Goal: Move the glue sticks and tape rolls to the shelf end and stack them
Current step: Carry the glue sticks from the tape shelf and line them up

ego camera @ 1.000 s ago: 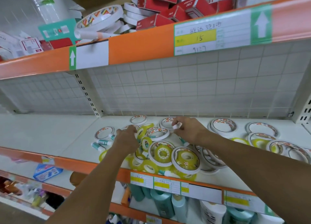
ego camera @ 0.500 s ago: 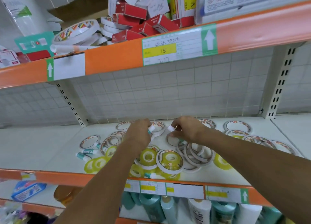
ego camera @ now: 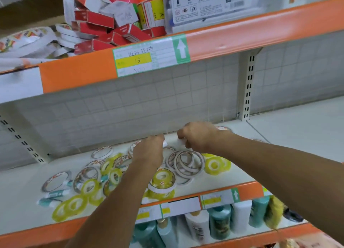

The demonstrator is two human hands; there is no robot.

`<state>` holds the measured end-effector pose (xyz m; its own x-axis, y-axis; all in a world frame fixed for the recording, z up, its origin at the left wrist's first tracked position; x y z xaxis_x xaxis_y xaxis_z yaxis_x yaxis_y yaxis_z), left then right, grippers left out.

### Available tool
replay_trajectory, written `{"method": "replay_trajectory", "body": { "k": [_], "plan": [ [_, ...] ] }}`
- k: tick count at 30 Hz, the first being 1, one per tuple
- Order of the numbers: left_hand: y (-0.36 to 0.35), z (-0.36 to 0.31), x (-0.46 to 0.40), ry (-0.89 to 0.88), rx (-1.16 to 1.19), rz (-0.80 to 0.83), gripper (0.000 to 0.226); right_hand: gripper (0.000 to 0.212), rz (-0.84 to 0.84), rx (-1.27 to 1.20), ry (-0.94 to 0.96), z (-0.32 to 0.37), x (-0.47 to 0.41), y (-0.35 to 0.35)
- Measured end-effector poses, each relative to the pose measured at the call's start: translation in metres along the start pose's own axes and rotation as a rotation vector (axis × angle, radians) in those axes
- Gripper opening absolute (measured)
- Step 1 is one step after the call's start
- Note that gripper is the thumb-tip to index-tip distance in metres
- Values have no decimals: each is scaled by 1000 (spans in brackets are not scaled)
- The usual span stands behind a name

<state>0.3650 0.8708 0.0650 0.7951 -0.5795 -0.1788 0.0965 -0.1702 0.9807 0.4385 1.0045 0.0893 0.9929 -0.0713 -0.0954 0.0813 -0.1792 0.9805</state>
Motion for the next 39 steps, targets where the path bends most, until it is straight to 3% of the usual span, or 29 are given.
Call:
{"method": "replay_trajectory", "body": {
  "k": [8, 14, 25, 39],
  "plan": [
    [-5, -51, -2, -264, 52, -20, 53, 29, -12, 35, -142, -32, 51, -22],
    [-9, -97, 4, -418, 93, 1, 50, 31, -1, 114, -211, -52, 93, -36],
    [-23, -197, 8, -605, 123, 38, 42, 28, 34, 68, -408, -125, 162, -50],
    [-40, -386, 18, -777, 182, 39, 32, 30, 40, -27, -600, -267, 281, -55]
  ]
}}
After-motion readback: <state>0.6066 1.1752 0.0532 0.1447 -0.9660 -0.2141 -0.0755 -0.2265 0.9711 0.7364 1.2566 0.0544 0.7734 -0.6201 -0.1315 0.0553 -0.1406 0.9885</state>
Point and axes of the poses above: each hand's wrist, its own x-axis away from the middle knuckle, its own y-axis out of the back of the hand, z = x × y, the point moved 3 cm from there along -x, towards the middle knuckle, and after that the axes turned 7 degrees about x, right-handed, at the moved point
